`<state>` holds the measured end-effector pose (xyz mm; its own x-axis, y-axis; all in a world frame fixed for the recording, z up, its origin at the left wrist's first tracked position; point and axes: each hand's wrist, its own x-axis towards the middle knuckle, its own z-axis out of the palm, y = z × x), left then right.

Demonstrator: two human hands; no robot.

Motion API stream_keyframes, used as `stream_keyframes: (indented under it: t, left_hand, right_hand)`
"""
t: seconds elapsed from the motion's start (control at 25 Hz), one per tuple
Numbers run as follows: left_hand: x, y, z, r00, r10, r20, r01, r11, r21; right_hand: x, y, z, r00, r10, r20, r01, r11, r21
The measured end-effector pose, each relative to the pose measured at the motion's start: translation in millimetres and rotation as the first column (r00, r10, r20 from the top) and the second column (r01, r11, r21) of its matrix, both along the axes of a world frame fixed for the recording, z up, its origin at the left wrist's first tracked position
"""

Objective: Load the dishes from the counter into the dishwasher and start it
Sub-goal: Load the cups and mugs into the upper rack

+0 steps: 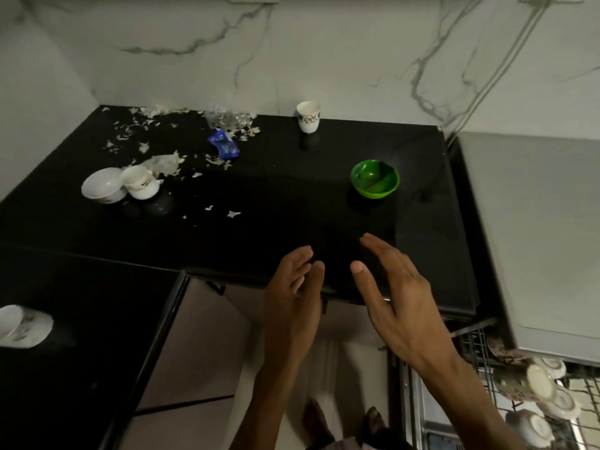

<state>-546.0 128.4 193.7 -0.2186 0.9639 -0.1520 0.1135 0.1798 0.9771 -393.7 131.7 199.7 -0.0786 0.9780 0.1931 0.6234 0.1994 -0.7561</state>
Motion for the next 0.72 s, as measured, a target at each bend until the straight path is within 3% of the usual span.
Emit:
stream_keyframes:
  t: [0.72]
  left_hand:
    - [-5.2,132.8,22.0,0.986,0.161,-0.047,-0.161,0.987,0.017]
  right_hand:
    - [-17.1,149.9,11.7,0.981,0.189,-0.043,-0.19,0.982,-0.018]
